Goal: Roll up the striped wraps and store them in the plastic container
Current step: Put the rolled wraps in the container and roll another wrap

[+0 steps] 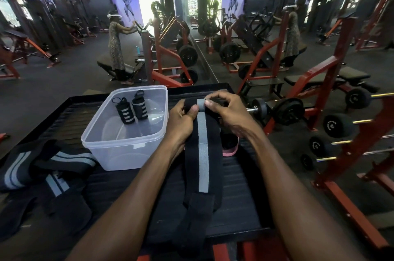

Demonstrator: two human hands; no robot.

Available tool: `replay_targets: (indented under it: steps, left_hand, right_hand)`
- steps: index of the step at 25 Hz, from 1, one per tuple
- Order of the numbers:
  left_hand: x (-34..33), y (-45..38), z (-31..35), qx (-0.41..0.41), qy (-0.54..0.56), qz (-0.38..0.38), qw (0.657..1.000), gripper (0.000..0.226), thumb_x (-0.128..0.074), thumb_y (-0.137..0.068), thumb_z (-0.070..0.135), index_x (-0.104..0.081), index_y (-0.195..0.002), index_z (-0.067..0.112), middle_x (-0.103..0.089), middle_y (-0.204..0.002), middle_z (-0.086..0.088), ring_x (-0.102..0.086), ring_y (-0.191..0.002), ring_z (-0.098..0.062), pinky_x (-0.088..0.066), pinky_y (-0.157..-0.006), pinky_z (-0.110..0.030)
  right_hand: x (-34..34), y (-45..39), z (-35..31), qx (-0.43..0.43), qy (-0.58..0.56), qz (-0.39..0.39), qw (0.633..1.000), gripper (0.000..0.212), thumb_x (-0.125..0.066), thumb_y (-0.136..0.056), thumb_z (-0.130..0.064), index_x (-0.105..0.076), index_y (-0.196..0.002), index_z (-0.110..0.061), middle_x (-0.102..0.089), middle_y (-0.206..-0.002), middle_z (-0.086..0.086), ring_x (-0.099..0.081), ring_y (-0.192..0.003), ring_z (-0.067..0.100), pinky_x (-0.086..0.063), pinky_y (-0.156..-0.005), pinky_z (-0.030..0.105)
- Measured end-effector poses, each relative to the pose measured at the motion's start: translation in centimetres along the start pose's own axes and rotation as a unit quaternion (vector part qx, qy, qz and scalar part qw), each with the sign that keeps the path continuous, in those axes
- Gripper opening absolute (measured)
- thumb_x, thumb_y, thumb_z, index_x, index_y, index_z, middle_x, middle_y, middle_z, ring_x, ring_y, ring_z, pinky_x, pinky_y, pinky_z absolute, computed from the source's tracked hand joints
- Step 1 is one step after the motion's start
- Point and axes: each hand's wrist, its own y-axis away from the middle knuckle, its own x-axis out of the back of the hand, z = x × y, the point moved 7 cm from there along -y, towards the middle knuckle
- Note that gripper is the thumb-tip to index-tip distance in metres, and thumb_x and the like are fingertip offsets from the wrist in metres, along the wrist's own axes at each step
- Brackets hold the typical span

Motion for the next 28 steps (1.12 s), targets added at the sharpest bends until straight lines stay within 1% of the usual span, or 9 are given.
replay_targets:
  steps: [2,4,6,12,16,19,23,26,28]
  left_hand:
    - [-0.4,-0.1,-0.5,0.016,0.022,-0.016,1.000,0.013,-0.058,-0.098,0.012,-0.067,-0.108,0.014,-0.075,-0.099,-0.003,-0.073,-0.092,-0.017,-0.058,-0.085,-0.034]
    - [-0.5,-0.2,-0.8,0.051,0.069,-0.021,0.996,0.022,-0.063,-0.096,0.025,-0.069,-0.108,0.007,-0.076,-0.100,-0.012,-0.074,-0.094,-0.027,-0.058,-0.088,-0.042]
    - [0.0,-0.5,-1.0,0.054,0.031,0.003,0.998,0.032,-0.063,-0.095,0.038,-0.072,-0.103,0.008,-0.077,-0.095,-0.011,-0.075,-0.091,-0.027,-0.059,-0.085,-0.041]
    - [0.2,-0.3,-0.5,0.016,0.004,-0.004,1.000,0.017,-0.056,-0.099,0.017,-0.071,-0.107,0.013,-0.077,-0.097,-0.004,-0.073,-0.092,-0.018,-0.057,-0.088,-0.039]
    - [-0.4,-0.3,-0.7,0.047,0.077,-0.027,0.996,0.028,-0.066,-0.093,0.024,-0.068,-0.110,0.002,-0.074,-0.107,-0.019,-0.071,-0.104,-0.034,-0.054,-0.098,-0.051]
    - [-0.2,-0.4,-1.1,0.054,0.053,-0.021,0.997,0.040,-0.072,-0.086,0.040,-0.072,-0.104,0.005,-0.077,-0.100,-0.014,-0.074,-0.097,-0.030,-0.056,-0.094,-0.050]
    - [0.2,-0.5,-0.9,0.022,0.039,-0.001,0.999,0.012,-0.069,-0.092,0.015,-0.071,-0.103,0.013,-0.076,-0.099,-0.006,-0.073,-0.095,-0.020,-0.058,-0.092,-0.040]
    - [0.0,-0.5,-0.8,0.025,0.045,-0.007,0.999,0.016,-0.068,-0.091,0.008,-0.070,-0.106,0.013,-0.075,-0.100,-0.006,-0.073,-0.095,-0.020,-0.059,-0.086,-0.035]
    - [-0.3,-0.6,-1.3,0.062,0.094,-0.018,0.993,0.025,-0.072,-0.090,0.020,-0.069,-0.111,0.007,-0.075,-0.103,-0.013,-0.073,-0.098,-0.026,-0.060,-0.085,-0.038]
  right_hand:
    - [0.1,0.0,-0.3,0.031,0.035,0.007,0.999,0.010,-0.072,-0.086,-0.004,-0.073,-0.096,-0.006,-0.069,-0.094,-0.009,-0.065,-0.092,0.002,-0.053,-0.086,0.025]
    - [0.4,-0.1,-0.3,0.034,0.016,0.020,0.999,0.015,-0.073,-0.084,0.000,-0.072,-0.098,-0.004,-0.071,-0.099,0.000,-0.066,-0.096,0.011,-0.054,-0.091,0.036]
    - [0.5,-0.1,-0.2,0.028,-0.002,0.019,0.999,0.018,-0.074,-0.082,0.002,-0.071,-0.097,-0.007,-0.070,-0.098,0.002,-0.066,-0.096,0.016,-0.054,-0.092,0.042]
    - [-0.2,-0.2,1.5,-0.063,-0.049,-0.005,0.997,0.005,-0.074,-0.087,-0.015,-0.075,-0.089,-0.019,-0.073,-0.096,0.004,-0.070,-0.098,0.027,-0.054,-0.096,0.054]
    - [0.1,-0.2,0.7,-0.006,-0.007,-0.004,1.000,0.018,-0.074,-0.084,-0.002,-0.075,-0.096,-0.015,-0.073,-0.100,-0.006,-0.068,-0.106,0.022,-0.054,-0.098,0.045]
    - [-0.3,0.1,0.4,0.000,-0.020,-0.017,1.000,0.024,-0.074,-0.081,0.006,-0.074,-0.100,-0.009,-0.073,-0.102,-0.001,-0.069,-0.102,0.020,-0.056,-0.095,0.042]
    - [-0.6,0.1,1.5,-0.072,-0.101,-0.019,0.992,0.020,-0.074,-0.084,-0.001,-0.071,-0.104,-0.004,-0.073,-0.101,0.013,-0.071,-0.096,0.025,-0.058,-0.092,0.043]
    - [-0.2,0.0,1.5,-0.074,-0.087,-0.005,0.993,0.020,-0.073,-0.084,0.002,-0.072,-0.099,-0.010,-0.072,-0.096,0.011,-0.070,-0.092,0.024,-0.059,-0.087,0.040]
    - [-0.3,0.1,1.1,-0.049,-0.071,-0.005,0.996,0.024,-0.072,-0.081,0.008,-0.072,-0.098,-0.009,-0.072,-0.093,0.005,-0.069,-0.090,0.019,-0.059,-0.085,0.038]
